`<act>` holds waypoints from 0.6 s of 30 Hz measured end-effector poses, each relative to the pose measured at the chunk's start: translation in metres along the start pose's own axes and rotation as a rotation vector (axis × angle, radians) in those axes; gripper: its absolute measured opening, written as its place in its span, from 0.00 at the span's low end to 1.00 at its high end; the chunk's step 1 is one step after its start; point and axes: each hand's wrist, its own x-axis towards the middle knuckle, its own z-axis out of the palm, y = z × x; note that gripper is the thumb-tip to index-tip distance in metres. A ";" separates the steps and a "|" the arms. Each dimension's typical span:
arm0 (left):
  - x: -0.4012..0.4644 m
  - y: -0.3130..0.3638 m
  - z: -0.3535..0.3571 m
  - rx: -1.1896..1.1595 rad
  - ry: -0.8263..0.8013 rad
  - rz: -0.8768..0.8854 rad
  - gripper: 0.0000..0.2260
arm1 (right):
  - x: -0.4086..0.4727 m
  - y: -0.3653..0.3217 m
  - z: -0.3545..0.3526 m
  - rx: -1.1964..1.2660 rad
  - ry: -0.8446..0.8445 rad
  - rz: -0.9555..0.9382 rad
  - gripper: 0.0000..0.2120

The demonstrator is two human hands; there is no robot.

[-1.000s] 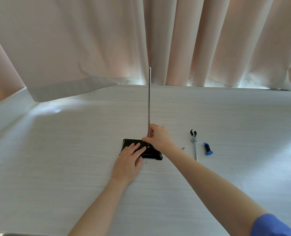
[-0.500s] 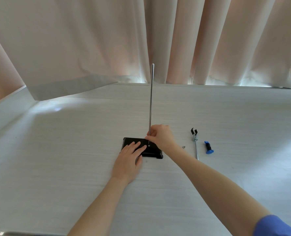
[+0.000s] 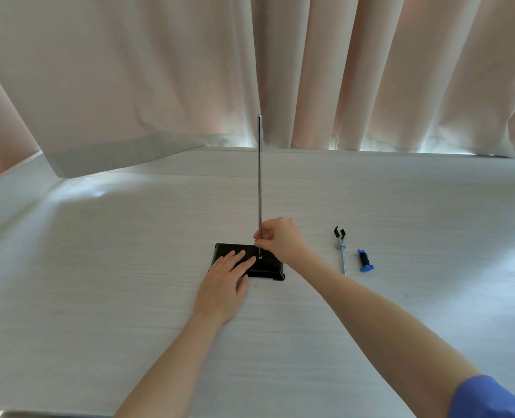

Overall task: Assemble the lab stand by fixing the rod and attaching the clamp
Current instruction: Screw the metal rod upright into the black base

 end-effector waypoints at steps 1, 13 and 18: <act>0.000 0.000 0.000 -0.003 0.002 0.001 0.18 | 0.000 0.000 0.001 -0.020 0.022 0.004 0.04; 0.000 0.000 -0.001 -0.007 0.012 0.009 0.18 | -0.004 0.005 0.006 0.126 -0.078 -0.005 0.07; 0.000 0.000 -0.001 -0.011 0.013 0.012 0.18 | -0.001 0.007 0.008 -0.004 -0.008 0.036 0.04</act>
